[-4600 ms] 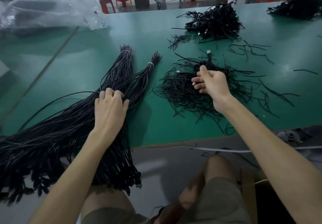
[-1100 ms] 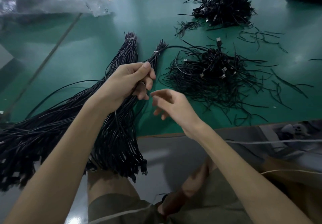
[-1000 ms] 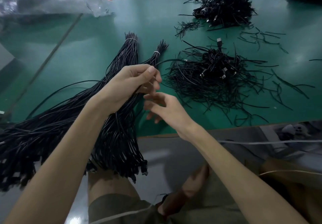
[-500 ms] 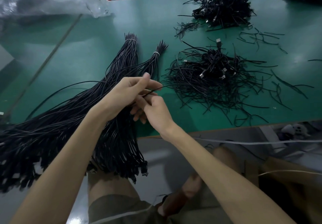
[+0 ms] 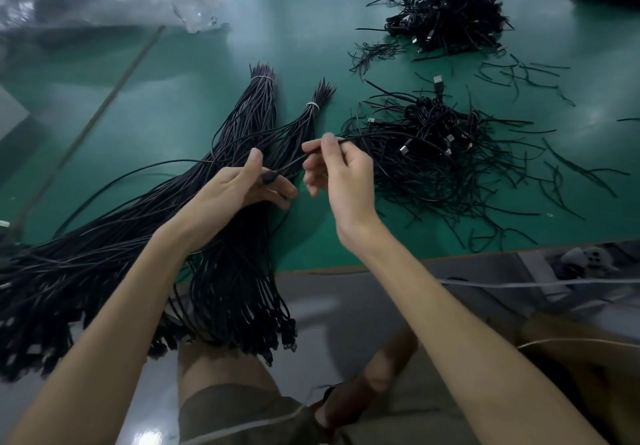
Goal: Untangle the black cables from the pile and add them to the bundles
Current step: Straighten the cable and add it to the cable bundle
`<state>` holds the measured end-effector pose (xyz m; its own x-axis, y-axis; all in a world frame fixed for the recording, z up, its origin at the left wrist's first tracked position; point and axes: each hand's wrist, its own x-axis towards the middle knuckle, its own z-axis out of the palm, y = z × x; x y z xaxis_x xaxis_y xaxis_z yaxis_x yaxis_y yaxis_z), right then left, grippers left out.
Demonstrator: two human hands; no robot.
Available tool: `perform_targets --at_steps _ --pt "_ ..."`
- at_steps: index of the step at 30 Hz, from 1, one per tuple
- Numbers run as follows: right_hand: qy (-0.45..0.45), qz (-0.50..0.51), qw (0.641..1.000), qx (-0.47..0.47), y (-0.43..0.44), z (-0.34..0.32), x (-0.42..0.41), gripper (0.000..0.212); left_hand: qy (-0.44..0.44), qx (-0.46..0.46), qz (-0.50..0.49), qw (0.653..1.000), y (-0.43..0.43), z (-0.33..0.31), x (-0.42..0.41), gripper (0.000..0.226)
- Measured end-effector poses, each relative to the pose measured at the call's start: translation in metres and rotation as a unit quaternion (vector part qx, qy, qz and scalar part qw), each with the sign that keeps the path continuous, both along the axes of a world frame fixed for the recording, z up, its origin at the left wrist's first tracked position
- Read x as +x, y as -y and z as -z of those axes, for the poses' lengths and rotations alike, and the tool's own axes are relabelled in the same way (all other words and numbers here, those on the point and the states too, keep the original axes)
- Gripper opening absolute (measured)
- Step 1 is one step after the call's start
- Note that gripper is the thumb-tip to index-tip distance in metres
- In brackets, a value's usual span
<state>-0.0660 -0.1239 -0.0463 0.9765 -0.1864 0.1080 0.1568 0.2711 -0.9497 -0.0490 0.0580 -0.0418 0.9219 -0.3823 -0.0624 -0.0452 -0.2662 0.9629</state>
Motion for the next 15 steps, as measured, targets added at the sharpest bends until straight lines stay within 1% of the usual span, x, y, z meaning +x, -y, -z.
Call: perform_targets --at_steps 2,4,5,7,9,11,13,15 --pt "-0.012 -0.005 1.0 -0.007 0.008 0.001 -0.001 0.034 0.006 -0.016 -0.014 1.0 0.001 0.003 0.001 0.058" --pt "-0.042 -0.003 0.999 0.015 0.012 0.007 -0.007 0.033 0.015 -0.041 -0.023 0.999 0.005 0.005 0.001 0.042" --pt "-0.059 -0.003 0.998 0.031 0.014 0.011 -0.01 0.032 0.012 -0.066 -0.025 0.997 0.006 0.006 0.0 0.039" --pt "-0.089 -0.014 0.994 0.058 0.017 0.017 -0.017 0.03 -0.014 -0.139 -0.036 0.99 0.01 0.008 -0.001 0.043" --pt "-0.107 -0.033 0.99 0.082 0.019 0.02 -0.024 0.028 -0.05 -0.209 -0.046 0.976 0.016 0.01 -0.004 0.034" --pt "-0.107 -0.053 0.988 0.1 0.019 0.019 -0.031 0.027 -0.065 -0.233 -0.067 0.968 0.025 0.011 -0.007 0.024" --pt "-0.103 -0.071 0.987 0.101 0.018 0.017 -0.037 0.028 -0.074 -0.229 -0.073 0.968 0.036 0.013 -0.01 0.028" --pt "-0.098 -0.084 0.988 0.088 0.016 0.015 -0.041 0.028 -0.104 -0.241 -0.035 0.964 0.047 0.013 -0.015 0.04"
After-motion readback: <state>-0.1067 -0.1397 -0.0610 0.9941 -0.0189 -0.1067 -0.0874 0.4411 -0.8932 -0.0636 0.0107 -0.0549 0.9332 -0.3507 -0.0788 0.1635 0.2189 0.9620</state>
